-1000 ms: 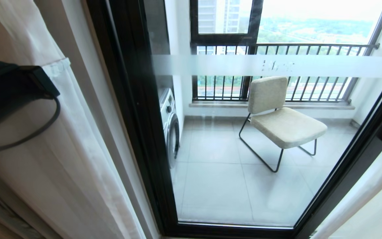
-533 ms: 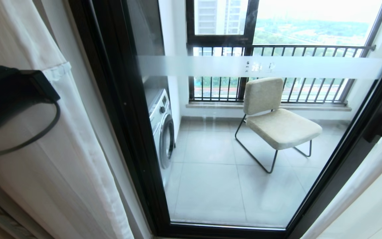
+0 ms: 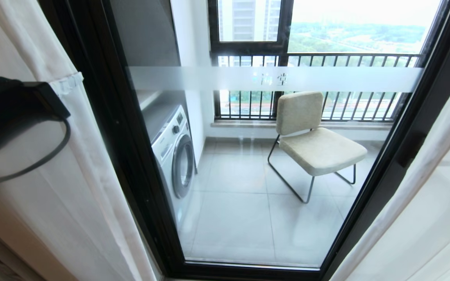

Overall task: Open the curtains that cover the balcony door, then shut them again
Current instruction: Close the inner curtains on both sides

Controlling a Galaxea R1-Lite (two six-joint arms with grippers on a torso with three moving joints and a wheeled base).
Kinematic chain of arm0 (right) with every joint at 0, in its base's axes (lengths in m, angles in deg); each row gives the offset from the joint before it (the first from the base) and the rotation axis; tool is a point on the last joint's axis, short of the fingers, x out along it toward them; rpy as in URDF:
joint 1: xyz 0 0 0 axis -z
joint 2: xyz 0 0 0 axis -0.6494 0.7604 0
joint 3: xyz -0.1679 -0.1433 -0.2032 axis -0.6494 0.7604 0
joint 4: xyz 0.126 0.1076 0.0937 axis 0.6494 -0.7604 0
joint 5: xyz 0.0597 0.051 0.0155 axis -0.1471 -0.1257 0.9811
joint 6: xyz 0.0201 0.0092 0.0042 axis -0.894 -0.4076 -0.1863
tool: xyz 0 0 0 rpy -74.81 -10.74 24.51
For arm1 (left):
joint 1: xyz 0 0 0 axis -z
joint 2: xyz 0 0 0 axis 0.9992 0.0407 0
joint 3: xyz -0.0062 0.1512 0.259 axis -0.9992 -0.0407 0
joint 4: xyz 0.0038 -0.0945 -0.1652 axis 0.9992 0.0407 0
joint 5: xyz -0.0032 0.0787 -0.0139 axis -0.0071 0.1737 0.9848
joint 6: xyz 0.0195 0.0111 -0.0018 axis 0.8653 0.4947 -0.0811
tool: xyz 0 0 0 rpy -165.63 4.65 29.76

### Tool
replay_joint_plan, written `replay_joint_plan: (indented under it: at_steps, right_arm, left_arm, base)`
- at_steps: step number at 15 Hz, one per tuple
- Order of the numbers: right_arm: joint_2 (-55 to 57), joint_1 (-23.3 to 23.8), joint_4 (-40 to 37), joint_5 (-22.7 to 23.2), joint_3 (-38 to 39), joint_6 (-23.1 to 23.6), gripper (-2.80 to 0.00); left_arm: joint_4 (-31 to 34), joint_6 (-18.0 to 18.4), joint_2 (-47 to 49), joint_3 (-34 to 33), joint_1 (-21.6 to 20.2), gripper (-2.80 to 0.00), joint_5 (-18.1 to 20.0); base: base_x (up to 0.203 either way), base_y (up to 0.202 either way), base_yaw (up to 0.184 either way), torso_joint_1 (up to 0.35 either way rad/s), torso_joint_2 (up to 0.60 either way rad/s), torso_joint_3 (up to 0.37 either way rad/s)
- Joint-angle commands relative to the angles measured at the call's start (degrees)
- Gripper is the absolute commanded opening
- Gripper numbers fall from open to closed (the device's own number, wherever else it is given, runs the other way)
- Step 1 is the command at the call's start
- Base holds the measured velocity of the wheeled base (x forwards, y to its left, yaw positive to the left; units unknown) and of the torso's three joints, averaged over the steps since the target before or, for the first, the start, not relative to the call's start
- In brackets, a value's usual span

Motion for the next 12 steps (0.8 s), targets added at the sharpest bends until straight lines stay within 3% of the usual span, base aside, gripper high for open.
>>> replay_joint_plan:
  at_steps: [1,12]
  right_arm:
    - [0.07,0.01,-0.02,0.0,0.0,0.07,-2.8]
    - [0.07,0.01,-0.08,0.05,0.0,0.07,-2.8]
  left_arm:
    - [-0.26,-0.07,0.08,0.0,0.36,-2.8,0.08]
    - [-0.17,-0.07,-0.36,-0.17,2.46,-2.8,-0.19]
  base:
    - [0.0,-0.191,0.001,0.007,0.0,0.007]
    - [0.0,-0.19,0.003,0.002,0.0,0.0]
